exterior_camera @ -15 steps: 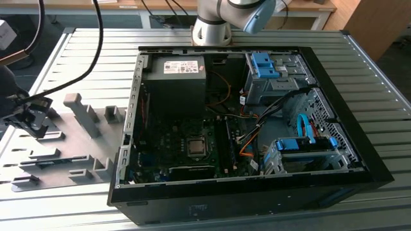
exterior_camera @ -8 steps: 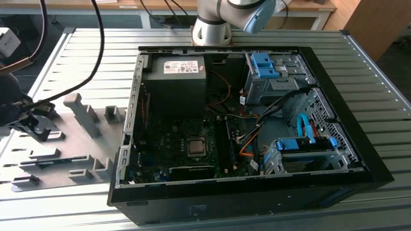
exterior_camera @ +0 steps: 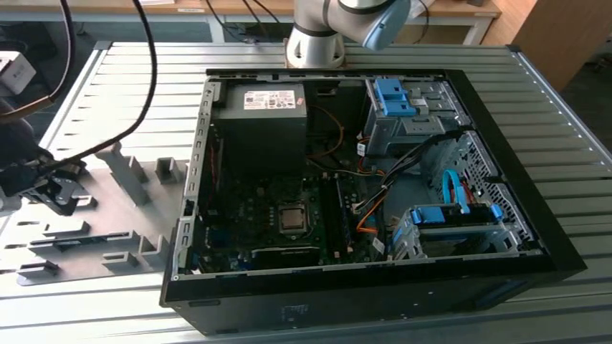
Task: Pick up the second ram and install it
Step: 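Reach for the second ram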
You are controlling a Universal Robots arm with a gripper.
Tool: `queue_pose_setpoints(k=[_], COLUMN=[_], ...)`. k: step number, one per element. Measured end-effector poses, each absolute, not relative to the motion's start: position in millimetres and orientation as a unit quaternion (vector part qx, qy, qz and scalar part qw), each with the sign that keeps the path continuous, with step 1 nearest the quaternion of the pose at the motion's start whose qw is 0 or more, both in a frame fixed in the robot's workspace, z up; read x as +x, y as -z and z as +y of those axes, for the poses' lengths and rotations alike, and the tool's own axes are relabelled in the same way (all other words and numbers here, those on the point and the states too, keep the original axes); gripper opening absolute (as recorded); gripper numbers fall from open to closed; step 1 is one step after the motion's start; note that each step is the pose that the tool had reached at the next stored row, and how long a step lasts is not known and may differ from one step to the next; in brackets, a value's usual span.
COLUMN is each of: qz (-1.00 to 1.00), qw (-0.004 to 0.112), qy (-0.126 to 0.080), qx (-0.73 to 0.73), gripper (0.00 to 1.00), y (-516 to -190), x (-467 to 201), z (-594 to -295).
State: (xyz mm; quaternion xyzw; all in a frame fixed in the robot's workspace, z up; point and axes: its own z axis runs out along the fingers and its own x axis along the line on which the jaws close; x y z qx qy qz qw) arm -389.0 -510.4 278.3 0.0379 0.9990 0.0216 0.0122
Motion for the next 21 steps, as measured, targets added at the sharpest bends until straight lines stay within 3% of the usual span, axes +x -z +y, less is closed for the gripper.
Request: queue_pose_setpoints(k=[21], qz=[0.999], qw=[0.012], qy=[-0.022], qx=[0.038], gripper=[0.10], y=[-256], x=[-391], z=[-515])
